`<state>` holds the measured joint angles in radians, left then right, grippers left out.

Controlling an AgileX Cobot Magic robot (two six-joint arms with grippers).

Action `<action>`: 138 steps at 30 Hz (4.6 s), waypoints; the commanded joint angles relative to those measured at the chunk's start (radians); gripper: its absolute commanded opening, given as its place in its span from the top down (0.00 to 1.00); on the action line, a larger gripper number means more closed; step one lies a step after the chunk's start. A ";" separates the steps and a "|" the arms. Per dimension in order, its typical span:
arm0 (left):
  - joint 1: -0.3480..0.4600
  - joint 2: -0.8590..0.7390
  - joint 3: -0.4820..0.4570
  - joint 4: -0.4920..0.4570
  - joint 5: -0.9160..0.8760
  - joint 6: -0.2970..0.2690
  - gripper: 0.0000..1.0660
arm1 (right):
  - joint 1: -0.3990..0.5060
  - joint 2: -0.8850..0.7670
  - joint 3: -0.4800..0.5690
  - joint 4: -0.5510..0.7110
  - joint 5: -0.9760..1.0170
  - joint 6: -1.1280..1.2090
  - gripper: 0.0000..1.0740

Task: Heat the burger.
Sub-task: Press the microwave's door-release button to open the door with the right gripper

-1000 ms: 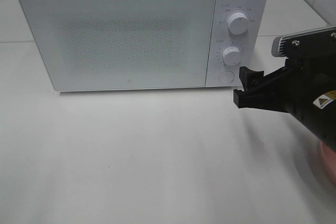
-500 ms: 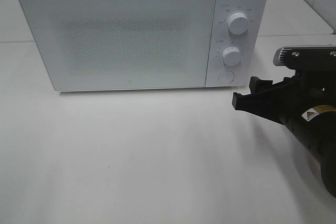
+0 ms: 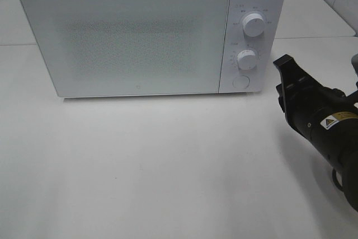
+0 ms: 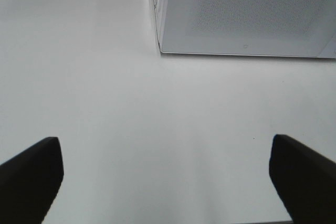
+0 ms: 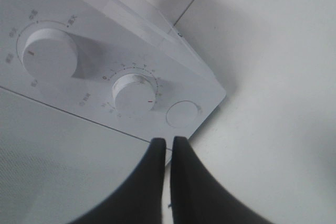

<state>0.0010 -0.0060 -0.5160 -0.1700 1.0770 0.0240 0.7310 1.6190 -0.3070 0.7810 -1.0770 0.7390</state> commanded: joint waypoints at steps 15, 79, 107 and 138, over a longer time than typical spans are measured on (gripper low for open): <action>0.002 -0.016 0.002 -0.001 -0.013 0.001 0.06 | 0.001 0.045 0.002 -0.149 0.022 0.546 1.00; 0.002 -0.016 0.002 -0.001 -0.013 0.000 0.06 | -0.339 0.464 -0.441 -0.562 0.154 0.667 1.00; 0.002 -0.016 0.002 -0.001 -0.013 0.000 0.06 | -0.349 0.470 -0.537 -0.479 -0.105 0.533 1.00; 0.002 -0.016 0.002 -0.001 -0.013 0.000 0.06 | -0.346 0.517 -0.472 -0.556 -0.078 0.629 1.00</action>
<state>0.0010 -0.0060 -0.5160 -0.1700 1.0770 0.0240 0.4010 2.1590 -0.7600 0.2260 -1.0260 1.3630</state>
